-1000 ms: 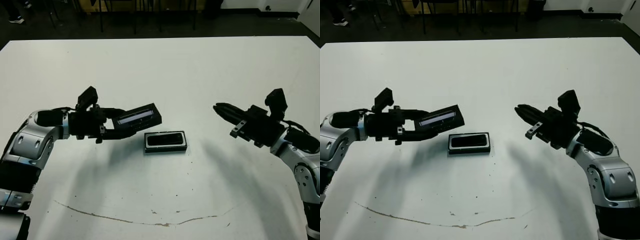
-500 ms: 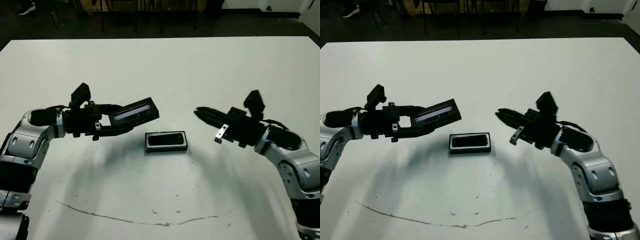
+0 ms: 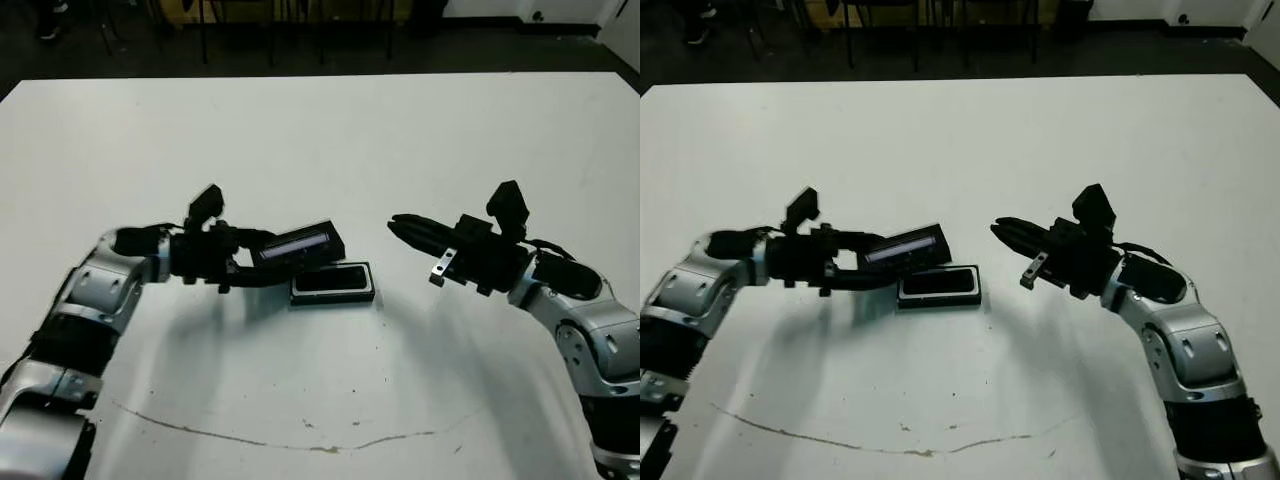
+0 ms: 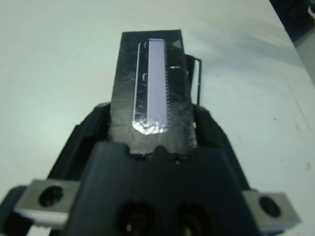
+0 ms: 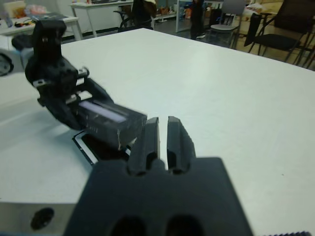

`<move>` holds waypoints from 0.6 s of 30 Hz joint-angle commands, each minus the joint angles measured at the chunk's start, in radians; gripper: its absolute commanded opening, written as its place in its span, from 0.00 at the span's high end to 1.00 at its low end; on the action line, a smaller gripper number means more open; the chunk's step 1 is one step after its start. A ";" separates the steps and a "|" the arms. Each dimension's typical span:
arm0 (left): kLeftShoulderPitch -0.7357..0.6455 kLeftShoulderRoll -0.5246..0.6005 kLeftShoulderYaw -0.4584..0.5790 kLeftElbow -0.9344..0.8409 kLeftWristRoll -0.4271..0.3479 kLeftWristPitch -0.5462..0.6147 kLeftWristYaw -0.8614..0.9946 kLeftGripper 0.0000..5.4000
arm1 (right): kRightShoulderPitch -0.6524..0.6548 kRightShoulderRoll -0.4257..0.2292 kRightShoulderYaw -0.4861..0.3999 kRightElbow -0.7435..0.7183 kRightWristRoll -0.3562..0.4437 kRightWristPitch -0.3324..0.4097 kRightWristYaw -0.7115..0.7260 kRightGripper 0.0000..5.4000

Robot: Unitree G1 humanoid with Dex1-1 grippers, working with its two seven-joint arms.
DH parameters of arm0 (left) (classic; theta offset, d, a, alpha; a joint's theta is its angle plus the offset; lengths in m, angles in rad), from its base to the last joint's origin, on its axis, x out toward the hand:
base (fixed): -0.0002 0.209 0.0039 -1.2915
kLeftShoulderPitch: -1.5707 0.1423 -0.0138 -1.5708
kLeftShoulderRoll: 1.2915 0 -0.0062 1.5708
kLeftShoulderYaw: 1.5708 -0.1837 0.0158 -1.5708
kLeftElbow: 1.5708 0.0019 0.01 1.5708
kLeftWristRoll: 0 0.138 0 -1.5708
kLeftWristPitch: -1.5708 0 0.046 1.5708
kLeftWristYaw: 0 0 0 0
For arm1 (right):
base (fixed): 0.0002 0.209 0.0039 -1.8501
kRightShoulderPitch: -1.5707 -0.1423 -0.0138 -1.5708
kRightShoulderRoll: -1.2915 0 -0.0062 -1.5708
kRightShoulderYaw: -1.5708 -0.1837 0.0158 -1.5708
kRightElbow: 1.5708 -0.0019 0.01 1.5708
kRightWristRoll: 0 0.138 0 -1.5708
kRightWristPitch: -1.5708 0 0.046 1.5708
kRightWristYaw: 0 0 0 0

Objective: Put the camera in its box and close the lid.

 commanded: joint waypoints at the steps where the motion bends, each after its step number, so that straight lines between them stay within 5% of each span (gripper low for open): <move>1: -0.011 -0.020 -0.020 0.056 0.032 -0.012 -0.010 0.48 | 0.015 -0.018 -0.031 -0.010 0.015 0.028 -0.013 1.00; 8: -0.020 -0.058 -0.057 0.166 0.085 -0.063 -0.019 0.48 | 0.029 -0.023 -0.082 -0.035 0.042 0.049 -0.038 1.00; 18: -0.015 -0.086 -0.065 0.223 0.068 -0.074 -0.086 0.48 | 0.037 -0.041 -0.081 -0.036 0.036 0.049 -0.043 1.00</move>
